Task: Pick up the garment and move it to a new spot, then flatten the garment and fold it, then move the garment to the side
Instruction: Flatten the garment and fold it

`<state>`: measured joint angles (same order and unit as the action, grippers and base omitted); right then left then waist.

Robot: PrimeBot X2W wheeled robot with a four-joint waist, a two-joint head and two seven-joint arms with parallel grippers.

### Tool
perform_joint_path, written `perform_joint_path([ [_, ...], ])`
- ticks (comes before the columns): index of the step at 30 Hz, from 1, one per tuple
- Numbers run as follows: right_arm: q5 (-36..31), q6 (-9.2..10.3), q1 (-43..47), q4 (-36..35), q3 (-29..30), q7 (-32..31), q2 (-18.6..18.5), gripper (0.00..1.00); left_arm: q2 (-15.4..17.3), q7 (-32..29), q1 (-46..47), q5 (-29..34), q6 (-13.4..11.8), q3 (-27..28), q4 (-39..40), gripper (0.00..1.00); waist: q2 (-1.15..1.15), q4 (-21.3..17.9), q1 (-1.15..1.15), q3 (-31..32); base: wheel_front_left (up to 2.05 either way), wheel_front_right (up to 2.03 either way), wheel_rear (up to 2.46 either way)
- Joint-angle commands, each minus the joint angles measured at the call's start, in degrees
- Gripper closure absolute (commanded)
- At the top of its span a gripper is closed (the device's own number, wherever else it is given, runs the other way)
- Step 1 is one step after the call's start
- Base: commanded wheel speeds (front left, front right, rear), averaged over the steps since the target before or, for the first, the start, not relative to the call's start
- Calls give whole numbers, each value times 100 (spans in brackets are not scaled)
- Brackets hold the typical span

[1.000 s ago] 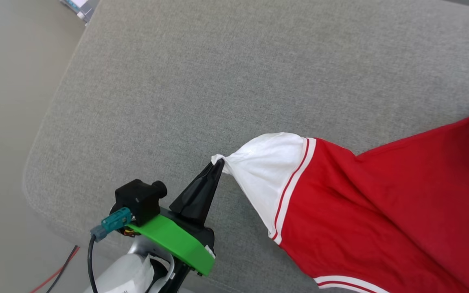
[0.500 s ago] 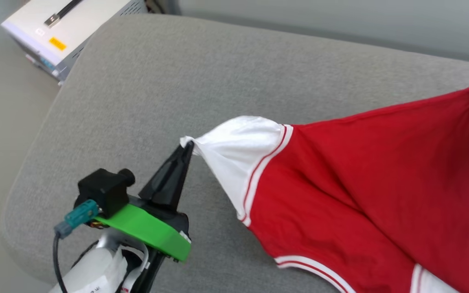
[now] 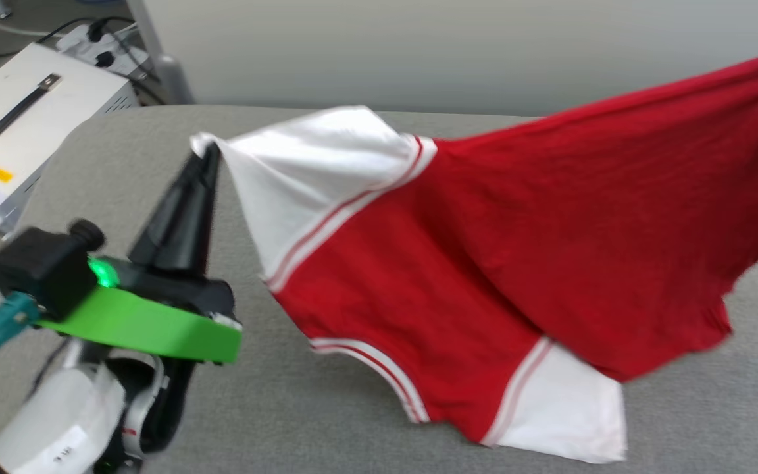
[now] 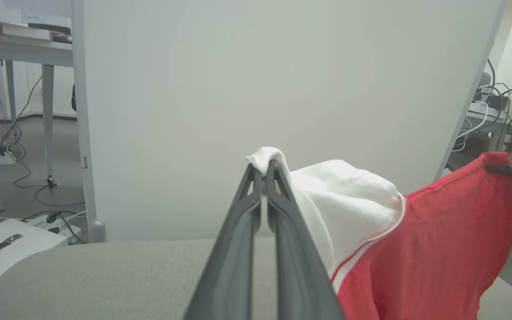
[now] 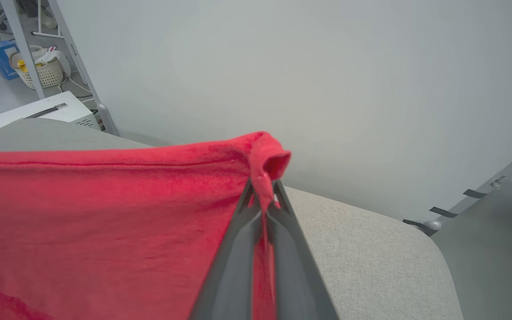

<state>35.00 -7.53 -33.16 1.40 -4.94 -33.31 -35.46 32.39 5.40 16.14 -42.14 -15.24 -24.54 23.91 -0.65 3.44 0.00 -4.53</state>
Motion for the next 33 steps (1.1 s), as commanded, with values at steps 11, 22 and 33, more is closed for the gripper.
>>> perform_joint_path([
  [11,-250,4,-351,-759,179,322,300,100,316,89,861,184,-371,879,372,100,65,-960,0,49,0,0,0],
  [22,-274,4,-612,-1086,387,422,489,100,678,61,1871,210,-231,1401,290,100,65,-1269,0,-352,0,0,0],
  [33,-365,4,-1400,-991,679,864,560,100,1249,-610,3582,261,254,1392,-289,100,65,-1329,0,-1620,0,0,0],
])
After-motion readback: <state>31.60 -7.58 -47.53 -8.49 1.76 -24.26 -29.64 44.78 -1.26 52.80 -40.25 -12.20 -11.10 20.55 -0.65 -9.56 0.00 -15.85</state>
